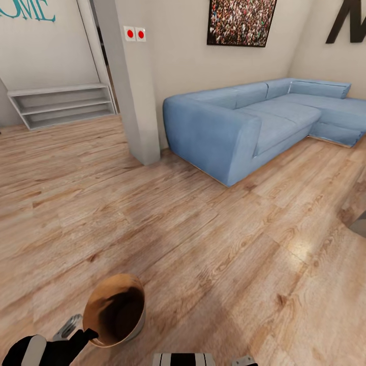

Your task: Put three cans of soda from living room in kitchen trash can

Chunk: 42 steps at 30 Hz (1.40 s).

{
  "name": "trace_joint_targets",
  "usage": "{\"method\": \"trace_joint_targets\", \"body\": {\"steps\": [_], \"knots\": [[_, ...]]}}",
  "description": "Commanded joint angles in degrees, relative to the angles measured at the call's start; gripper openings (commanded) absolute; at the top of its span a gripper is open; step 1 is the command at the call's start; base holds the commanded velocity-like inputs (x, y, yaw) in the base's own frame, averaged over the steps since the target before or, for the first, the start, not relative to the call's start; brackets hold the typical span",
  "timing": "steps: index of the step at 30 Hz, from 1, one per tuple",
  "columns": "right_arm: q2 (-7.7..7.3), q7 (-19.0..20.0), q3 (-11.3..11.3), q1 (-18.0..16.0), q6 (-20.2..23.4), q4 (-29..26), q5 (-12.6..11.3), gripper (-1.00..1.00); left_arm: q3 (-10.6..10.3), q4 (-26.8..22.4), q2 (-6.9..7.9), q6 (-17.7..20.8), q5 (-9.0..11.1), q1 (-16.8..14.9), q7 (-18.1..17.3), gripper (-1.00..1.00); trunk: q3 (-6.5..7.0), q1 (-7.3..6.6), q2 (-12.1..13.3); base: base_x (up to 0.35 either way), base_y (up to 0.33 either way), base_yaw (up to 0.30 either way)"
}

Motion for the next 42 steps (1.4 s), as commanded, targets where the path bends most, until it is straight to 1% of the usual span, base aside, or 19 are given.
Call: {"method": "trace_joint_targets", "body": {"steps": [1,14,21,30,31,42], "knots": [[0.01,0.0,0.0,0.0,0.0,0.0,0.0,1.0,0.0,0.0,-0.01,0.0,-0.1,-0.1,0.0,1.0,0.0,0.0,0.0,0.0,0.0,0.0],[-0.03,0.0,0.0,0.0,0.0,0.0,0.0,1.0,-0.3,-0.1,-0.57,0.0,0.0,-1.1,0.0,1.0,0.0,0.0,0.0,0.0,0.0,0.0],[-0.04,0.0,0.0,0.0,0.2,0.0,0.0,1.0,-0.4,0.0,-1.14,-0.1,0.0,-1.4,0.0,1.0,0.0,0.0,0.0,0.0,0.0,0.0],[-0.04,0.0,0.0,0.0,0.7,-0.2,0.0,1.0,-0.6,0.6,-1.34,-1.7,0.0,-1.5,0.1,1.0,0.0,0.0,0.0,0.0,0.0,0.0],[-0.04,0.0,0.0,0.0,0.8,-0.2,0.0,1.0,-0.7,0.7,-1.36,-1.8,0.0,-1.5,0.2,-1.0,0.0,0.0,0.0,0.0,0.0,0.0],[-0.04,0.0,0.0,0.0,0.9,-0.3,0.0,1.0,-1.0,1.2,-1.35,-2.4,-0.1,-1.5,0.5,-1.0,0.0,0.0,0.0,0.0,0.0,0.0]]}}
